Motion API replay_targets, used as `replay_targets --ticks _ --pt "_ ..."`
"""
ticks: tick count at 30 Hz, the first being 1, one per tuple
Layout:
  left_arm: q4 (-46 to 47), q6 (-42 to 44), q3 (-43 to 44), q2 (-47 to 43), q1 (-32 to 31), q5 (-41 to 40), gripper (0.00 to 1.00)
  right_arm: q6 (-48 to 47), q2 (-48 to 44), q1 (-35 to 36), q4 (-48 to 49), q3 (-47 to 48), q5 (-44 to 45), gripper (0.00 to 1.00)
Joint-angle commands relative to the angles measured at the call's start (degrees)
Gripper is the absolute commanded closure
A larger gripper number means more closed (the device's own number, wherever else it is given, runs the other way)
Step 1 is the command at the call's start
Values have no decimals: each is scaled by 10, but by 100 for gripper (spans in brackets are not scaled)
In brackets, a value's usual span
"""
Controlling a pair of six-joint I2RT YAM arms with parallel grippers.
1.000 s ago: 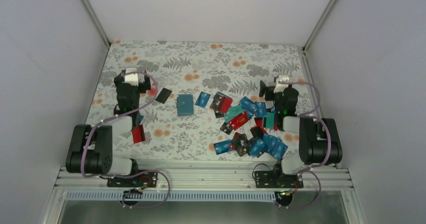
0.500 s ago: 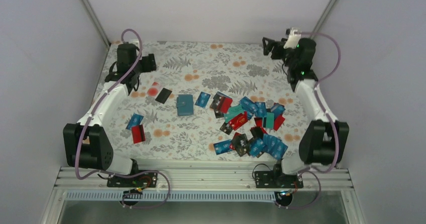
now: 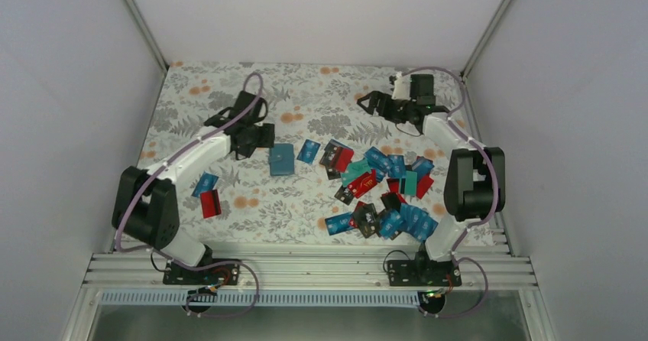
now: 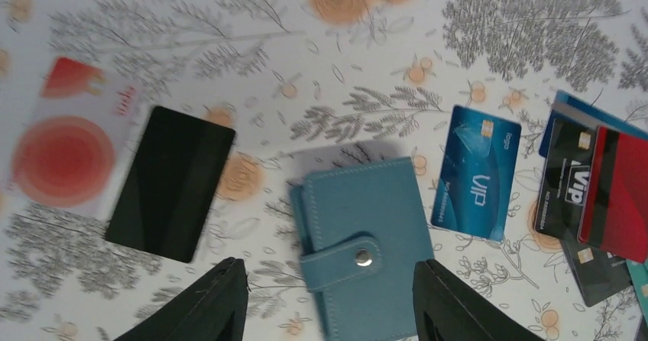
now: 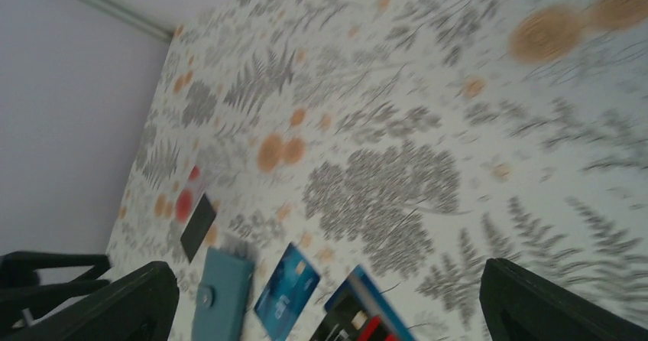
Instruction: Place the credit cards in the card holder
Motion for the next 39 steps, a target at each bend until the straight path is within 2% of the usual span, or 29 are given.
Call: replay_targets --ticks 1,6,13,21,39 --pt "-79 -49 48 56 -56 -80 49 11 -32 43 -22 -18 6 0" --pt "-95 -64 80 108 -95 -98 61 10 -30 64 -32 -29 25 0" --pt "-108 -61 112 164 -123 -103 65 1 -29 72 -51 -30 49 1" --pt "-109 -74 104 182 -127 -123 76 -5 -18 73 -57 -34 50 1" --pt "-72 -72 79 224 -128 -132 77 -9 0 76 -58 -36 54 0"
